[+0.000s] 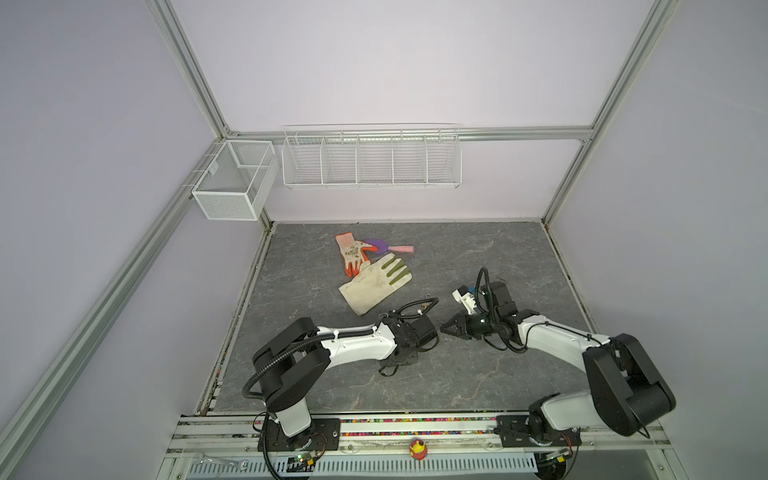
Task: Unlock with the key
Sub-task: 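Lower the left gripper and close it on the blue padlock body, then lift the blue padlock with the left gripper while the right brings the key toward it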
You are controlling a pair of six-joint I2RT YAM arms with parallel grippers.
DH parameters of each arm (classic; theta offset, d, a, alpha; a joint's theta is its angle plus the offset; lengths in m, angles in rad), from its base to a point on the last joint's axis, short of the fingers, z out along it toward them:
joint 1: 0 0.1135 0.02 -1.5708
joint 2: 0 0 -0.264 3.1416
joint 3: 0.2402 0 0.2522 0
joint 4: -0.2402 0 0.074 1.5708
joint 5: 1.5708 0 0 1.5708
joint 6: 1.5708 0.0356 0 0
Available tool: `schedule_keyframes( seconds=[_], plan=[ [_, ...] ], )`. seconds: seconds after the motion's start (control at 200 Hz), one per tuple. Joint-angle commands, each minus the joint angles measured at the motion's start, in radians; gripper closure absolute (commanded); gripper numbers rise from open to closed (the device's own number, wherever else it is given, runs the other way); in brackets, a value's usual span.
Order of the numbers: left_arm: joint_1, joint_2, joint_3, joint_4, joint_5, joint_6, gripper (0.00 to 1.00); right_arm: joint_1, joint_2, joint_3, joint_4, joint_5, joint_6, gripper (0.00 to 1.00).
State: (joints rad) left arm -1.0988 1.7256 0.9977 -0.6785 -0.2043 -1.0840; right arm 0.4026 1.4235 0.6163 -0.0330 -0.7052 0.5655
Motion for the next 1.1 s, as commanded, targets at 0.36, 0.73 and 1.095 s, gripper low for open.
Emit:
schedule_keyframes(
  seconds=[0.36,0.73,1.095],
  plan=[
    [0.008,0.070,0.005,-0.090,0.014,0.035,0.86,-0.005,0.009,0.019,0.002,-0.012,0.012,0.93],
    [0.039,-0.055,0.053,-0.090,-0.031,0.014,1.00,0.005,-0.066,-0.014,0.003,0.050,0.061,0.93],
    [0.141,-0.351,0.032,0.044,-0.125,-0.097,1.00,0.238,-0.195,-0.113,0.221,0.330,0.268,0.93]
  ],
)
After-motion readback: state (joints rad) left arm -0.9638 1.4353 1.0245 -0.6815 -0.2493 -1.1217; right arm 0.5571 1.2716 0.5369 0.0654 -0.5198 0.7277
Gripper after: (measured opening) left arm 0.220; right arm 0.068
